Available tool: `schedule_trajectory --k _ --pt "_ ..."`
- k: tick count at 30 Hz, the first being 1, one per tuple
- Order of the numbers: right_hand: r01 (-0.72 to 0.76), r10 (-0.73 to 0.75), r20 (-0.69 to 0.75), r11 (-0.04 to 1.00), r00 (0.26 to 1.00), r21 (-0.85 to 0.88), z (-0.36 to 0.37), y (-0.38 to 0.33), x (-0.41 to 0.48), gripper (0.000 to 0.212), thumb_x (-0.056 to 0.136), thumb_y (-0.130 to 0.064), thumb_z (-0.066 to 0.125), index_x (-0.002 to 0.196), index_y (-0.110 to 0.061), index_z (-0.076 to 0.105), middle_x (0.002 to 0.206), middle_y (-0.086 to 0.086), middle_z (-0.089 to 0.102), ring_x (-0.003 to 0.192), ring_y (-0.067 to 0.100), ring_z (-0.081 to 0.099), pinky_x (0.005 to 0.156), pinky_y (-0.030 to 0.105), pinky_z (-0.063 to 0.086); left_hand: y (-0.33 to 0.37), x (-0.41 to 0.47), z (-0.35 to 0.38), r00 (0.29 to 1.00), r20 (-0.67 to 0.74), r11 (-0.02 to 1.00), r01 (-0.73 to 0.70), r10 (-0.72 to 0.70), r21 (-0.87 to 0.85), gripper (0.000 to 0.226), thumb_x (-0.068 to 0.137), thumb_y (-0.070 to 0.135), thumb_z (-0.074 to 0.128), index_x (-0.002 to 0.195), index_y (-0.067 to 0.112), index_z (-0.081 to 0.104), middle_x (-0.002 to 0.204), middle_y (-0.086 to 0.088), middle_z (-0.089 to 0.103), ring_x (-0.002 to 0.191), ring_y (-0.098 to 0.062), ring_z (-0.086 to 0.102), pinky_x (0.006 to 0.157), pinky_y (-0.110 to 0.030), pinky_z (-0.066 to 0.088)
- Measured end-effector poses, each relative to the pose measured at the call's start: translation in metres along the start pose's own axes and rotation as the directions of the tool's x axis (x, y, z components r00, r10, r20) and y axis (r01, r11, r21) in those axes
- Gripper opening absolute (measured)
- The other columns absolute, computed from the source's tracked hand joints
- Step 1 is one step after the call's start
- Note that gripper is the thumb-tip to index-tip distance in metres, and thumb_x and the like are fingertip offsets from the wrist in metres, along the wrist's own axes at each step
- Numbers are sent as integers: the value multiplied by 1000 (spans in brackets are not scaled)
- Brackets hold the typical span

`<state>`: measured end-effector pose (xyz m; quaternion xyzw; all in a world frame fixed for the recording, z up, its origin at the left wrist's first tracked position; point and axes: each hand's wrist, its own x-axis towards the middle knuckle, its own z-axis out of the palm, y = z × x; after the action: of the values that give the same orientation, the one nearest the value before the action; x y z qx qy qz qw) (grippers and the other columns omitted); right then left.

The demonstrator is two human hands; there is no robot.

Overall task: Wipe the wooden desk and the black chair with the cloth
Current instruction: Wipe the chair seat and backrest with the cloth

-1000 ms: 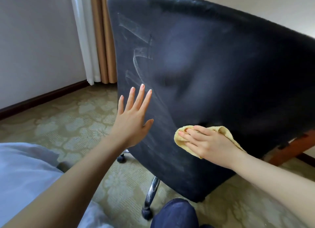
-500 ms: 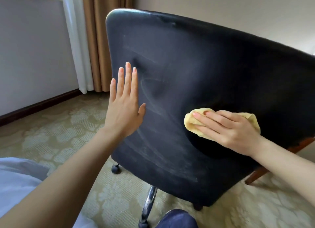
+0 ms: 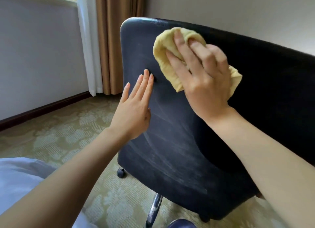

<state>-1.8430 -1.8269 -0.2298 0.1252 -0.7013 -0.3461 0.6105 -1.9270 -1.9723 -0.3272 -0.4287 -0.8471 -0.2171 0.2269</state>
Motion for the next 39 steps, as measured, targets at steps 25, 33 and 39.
schedule_trajectory --k 25,33,39 --pt "542 -654 540 751 531 377 -91 45 -126 60 92 14 25 107 -19 73 121 0 65 105 11 64 88 24 52 1 0 -5 998 57 996 12 -8 -86 90 85 -2 47 150 17 -11 147 10 -30 137 -5 -21 113 -28 -5" --pt "473 -502 538 857 677 204 -69 56 -41 46 72 -1 50 111 -16 69 134 6 55 112 20 61 90 30 37 0 1 -8 998 68 991 2 8 -135 94 80 -5 47 150 19 -12 146 12 -29 137 -5 -21 114 -29 -1" --pt "307 -306 385 950 871 60 -31 25 24 42 92 -1 34 111 -17 69 130 2 60 106 19 63 88 29 35 -7 4 -6 997 67 989 -26 37 -145 98 80 -2 47 139 26 -25 142 17 -35 131 0 -32 110 -19 -11"
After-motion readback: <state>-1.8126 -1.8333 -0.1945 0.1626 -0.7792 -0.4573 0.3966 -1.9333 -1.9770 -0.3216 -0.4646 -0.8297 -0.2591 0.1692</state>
